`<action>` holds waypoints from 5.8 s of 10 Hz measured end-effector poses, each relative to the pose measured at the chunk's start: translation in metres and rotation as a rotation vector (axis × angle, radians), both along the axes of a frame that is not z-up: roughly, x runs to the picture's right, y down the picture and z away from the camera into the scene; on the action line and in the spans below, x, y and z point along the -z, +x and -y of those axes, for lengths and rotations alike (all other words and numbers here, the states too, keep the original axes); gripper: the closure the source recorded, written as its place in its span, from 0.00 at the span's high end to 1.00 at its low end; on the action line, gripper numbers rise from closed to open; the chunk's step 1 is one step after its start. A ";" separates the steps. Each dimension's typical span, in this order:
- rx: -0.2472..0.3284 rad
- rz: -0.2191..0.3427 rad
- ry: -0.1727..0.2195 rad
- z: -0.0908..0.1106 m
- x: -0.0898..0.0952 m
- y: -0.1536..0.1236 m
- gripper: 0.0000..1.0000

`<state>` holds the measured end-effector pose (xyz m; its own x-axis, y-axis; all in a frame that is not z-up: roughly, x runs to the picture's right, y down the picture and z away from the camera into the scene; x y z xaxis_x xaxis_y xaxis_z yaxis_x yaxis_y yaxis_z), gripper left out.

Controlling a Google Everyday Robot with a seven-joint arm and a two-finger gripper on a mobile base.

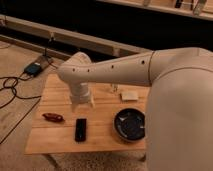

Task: Push the eraser across the table

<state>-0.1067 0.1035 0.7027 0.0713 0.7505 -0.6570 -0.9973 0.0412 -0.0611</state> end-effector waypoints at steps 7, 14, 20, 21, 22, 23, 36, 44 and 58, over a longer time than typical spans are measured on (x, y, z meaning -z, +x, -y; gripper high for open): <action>0.000 0.000 0.000 0.000 0.000 0.000 0.65; 0.000 0.000 0.000 0.000 0.000 0.000 0.65; 0.000 0.000 0.000 0.000 0.000 0.000 0.65; 0.000 0.000 0.000 0.000 0.000 0.000 0.65; 0.004 -0.003 -0.001 -0.001 0.000 0.001 0.65; 0.021 -0.005 0.008 -0.001 -0.001 0.003 0.65; 0.197 0.115 -0.032 -0.110 0.013 0.005 0.65; 0.257 0.199 -0.129 -0.149 -0.034 0.019 0.65; 0.356 0.221 -0.212 -0.180 -0.060 0.010 0.65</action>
<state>-0.0972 0.2837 0.7628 0.4552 0.5048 -0.7335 -0.8856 0.3422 -0.3140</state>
